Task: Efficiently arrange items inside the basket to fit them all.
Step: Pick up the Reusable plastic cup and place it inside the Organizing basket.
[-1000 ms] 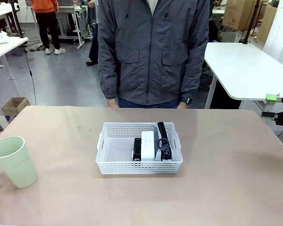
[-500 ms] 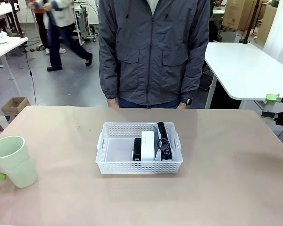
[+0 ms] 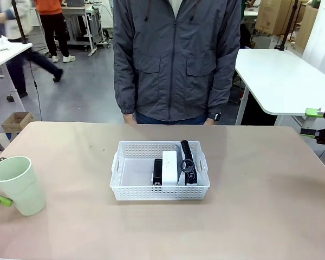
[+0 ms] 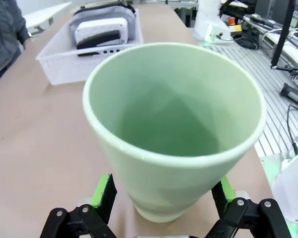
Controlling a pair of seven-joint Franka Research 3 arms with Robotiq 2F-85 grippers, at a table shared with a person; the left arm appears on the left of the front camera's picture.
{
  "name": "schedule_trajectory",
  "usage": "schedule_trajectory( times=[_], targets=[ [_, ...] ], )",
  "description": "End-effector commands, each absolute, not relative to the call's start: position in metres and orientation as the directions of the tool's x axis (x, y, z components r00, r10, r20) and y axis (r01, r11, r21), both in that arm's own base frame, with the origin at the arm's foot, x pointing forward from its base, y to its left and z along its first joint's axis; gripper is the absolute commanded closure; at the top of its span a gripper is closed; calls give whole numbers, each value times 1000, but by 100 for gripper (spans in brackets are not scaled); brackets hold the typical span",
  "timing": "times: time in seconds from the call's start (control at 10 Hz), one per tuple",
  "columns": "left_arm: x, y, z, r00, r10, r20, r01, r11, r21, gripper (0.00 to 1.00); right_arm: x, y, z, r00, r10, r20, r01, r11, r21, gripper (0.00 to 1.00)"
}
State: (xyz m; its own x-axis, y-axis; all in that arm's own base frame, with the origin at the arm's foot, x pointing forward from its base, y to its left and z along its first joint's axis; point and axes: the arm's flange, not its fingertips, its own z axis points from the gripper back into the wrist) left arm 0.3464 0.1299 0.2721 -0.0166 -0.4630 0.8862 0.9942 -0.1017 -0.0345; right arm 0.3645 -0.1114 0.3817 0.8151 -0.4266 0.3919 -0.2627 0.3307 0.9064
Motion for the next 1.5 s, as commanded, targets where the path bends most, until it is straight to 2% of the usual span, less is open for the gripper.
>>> schedule_trajectory(
  times=[0.0, 0.7, 1.1, 1.2, 1.3, 1.4],
  targets=[
    [328, 149, 210, -77, -429, 900, 987, -161, 8, 0, 364, -111, 385, 817, -428, 385, -261, 321, 910, 0],
    [334, 130, 199, -73, -270, 960, 963, -270, -2, 0, 364, -111, 385, 817, -428, 385, -261, 321, 910, 0],
    [336, 123, 194, -52, -240, 969, 964, -264, -13, 0, 364, -111, 385, 817, -428, 385, -261, 321, 910, 0],
    [337, 122, 195, -56, -249, 967, 962, -273, -14, 58, 364, -111, 385, 817, -428, 385, -261, 321, 910, 0],
    [337, 122, 195, -60, -243, 968, 961, -275, -9, 58, 364, -111, 385, 817, -428, 385, -261, 321, 910, 0],
    [337, 122, 195, -59, -240, 969, 961, -275, -9, 100, 364, -111, 385, 817, -428, 385, -261, 321, 910, 0]
  ],
)
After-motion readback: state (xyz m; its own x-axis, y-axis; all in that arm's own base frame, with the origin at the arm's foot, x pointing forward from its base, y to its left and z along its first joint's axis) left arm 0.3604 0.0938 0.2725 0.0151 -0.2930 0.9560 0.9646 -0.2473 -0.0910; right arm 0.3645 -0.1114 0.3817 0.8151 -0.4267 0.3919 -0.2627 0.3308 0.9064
